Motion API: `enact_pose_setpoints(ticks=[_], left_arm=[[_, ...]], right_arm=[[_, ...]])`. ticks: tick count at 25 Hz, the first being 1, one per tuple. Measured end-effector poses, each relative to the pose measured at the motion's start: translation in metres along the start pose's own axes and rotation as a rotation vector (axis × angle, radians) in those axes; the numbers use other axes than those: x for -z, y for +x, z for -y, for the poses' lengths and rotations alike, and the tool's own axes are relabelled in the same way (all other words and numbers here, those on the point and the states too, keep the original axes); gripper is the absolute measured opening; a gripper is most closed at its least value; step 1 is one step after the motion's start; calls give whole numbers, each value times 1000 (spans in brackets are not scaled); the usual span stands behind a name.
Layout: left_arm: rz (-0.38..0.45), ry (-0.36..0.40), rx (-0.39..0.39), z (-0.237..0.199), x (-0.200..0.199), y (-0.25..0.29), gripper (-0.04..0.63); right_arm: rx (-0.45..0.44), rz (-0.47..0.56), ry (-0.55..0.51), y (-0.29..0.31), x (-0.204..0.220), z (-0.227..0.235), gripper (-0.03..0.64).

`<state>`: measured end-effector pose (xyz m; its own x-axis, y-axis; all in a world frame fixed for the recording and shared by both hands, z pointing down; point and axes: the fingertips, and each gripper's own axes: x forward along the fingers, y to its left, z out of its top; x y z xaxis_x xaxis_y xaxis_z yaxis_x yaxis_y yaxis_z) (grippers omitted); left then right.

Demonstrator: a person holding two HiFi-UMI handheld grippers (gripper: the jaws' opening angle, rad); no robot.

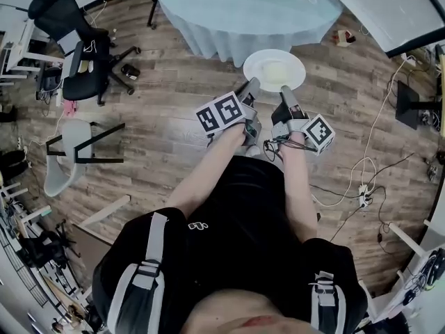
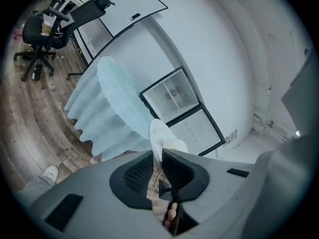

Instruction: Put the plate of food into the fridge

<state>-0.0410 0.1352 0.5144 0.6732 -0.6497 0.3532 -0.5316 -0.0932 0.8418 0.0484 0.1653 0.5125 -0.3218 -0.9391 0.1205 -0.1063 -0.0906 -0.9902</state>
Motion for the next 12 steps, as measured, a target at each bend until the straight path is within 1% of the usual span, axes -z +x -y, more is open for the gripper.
enact_pose_setpoints(ticks=[4, 6, 9, 12], left_arm=[[11, -5, 5, -8, -36, 14, 57], [12, -9, 2, -15, -55, 19, 57], [16, -19, -3, -26, -83, 25, 55], [31, 4, -15, -35, -115, 33, 57]], right_arm=[[0, -5, -22, 38, -1, -5, 25], [-14, -8, -8, 60, 3, -11, 25], [-7, -15, -1, 90, 9, -14, 25], [-1, -29, -15, 123, 13, -19, 25]])
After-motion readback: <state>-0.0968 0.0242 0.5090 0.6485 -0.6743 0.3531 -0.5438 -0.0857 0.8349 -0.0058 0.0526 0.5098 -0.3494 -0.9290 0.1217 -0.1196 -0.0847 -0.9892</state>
